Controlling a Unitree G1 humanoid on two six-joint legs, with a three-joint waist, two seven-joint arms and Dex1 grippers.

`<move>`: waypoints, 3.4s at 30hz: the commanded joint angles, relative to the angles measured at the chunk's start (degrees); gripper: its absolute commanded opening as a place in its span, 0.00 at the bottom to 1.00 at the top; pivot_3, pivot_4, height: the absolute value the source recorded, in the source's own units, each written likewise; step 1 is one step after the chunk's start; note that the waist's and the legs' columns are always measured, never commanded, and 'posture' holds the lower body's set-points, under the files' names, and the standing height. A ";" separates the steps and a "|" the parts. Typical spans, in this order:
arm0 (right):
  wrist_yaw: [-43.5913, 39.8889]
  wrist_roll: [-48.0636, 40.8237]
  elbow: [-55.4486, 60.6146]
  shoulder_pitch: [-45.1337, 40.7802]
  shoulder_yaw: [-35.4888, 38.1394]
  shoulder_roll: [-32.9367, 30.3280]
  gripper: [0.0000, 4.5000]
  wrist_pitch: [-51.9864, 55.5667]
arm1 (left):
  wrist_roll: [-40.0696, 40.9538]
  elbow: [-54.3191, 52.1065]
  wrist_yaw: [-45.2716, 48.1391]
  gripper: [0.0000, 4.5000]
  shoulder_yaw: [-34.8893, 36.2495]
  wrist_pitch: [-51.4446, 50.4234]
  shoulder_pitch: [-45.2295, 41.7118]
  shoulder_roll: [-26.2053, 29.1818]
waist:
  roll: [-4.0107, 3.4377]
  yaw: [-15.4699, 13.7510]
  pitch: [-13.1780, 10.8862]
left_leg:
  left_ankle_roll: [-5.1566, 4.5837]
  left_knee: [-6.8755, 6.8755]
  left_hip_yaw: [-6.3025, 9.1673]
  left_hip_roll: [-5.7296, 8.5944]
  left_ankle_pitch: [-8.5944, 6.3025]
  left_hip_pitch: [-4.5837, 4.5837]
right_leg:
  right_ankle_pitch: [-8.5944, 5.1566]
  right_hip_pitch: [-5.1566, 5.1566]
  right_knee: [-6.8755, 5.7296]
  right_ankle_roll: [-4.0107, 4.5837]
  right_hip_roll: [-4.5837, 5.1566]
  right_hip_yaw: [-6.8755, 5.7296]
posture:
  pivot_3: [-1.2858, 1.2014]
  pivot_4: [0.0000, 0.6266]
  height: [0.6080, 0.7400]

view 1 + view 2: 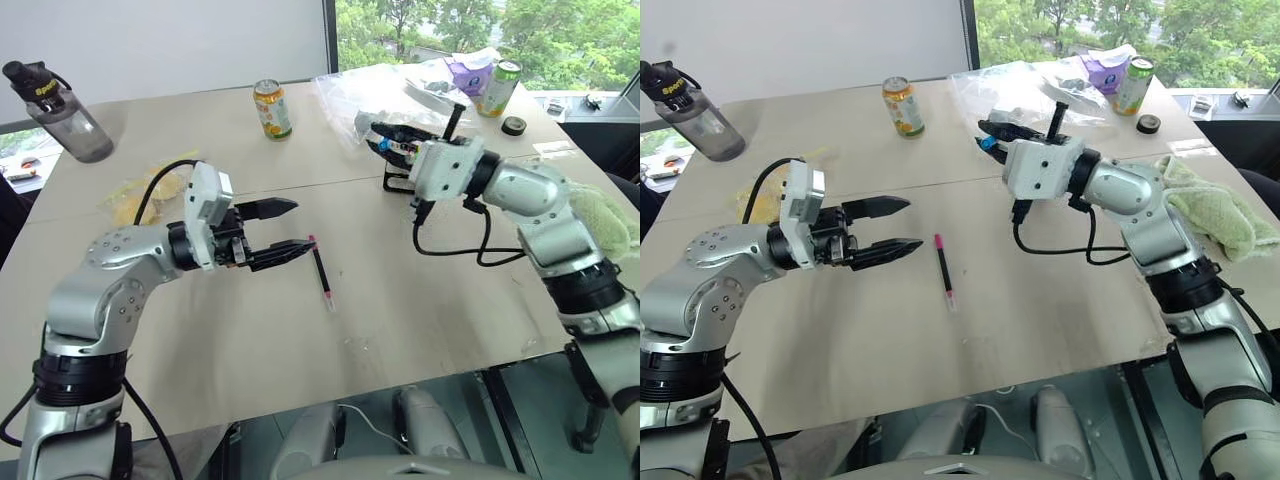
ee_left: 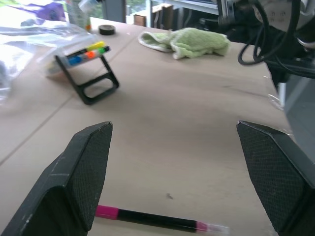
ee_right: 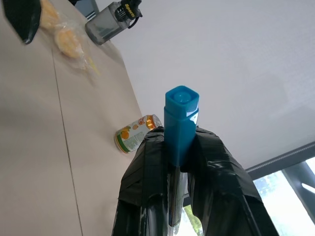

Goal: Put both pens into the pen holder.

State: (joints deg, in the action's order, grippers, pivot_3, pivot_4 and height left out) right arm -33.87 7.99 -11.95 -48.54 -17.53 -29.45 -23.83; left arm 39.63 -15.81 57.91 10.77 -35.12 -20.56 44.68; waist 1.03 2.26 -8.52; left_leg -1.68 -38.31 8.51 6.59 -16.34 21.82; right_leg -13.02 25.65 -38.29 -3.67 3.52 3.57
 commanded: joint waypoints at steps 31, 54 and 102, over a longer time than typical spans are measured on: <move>13.68 6.45 -47.79 -14.13 4.64 9.30 0.02 -23.03 | 0.27 -3.05 -7.56 0.93 4.54 1.01 0.66 0.48 | -0.03 1.82 -0.02 | 0.01 0.14 0.01 -0.04 0.00 -0.01 | 0.01 0.01 0.18 0.01 -0.08 0.05 | 0.52 0.24 0.99; 14.72 7.65 -52.83 -17.44 4.67 11.79 0.53 -23.78 | -3.83 -1.34 -14.01 0.93 3.49 -2.51 0.34 1.17 | -0.04 1.96 -0.03 | 0.01 0.13 0.00 -0.04 0.01 -0.02 | 0.01 0.01 0.16 0.01 -0.11 0.08 | 0.52 0.24 0.99; -27.83 -43.49 39.20 50.93 29.99 -12.05 0.99 42.98 | -19.05 -15.11 -53.41 0.93 -18.51 -26.68 7.92 -23.82 | -0.12 -2.46 0.01 | -0.11 -0.07 -0.07 -0.06 -0.08 -0.18 | 0.10 -0.39 0.23 -0.12 -0.05 0.06 | 0.52 0.24 0.99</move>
State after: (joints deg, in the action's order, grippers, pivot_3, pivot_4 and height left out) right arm -60.31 -34.19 24.82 2.19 10.16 -40.92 21.38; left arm 22.29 -30.56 5.54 -7.35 -61.06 -12.35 20.39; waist 0.91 -0.20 -8.51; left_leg -1.79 -38.37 8.45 6.53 -16.42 21.63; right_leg -12.91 25.26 -38.07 -3.79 3.47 3.62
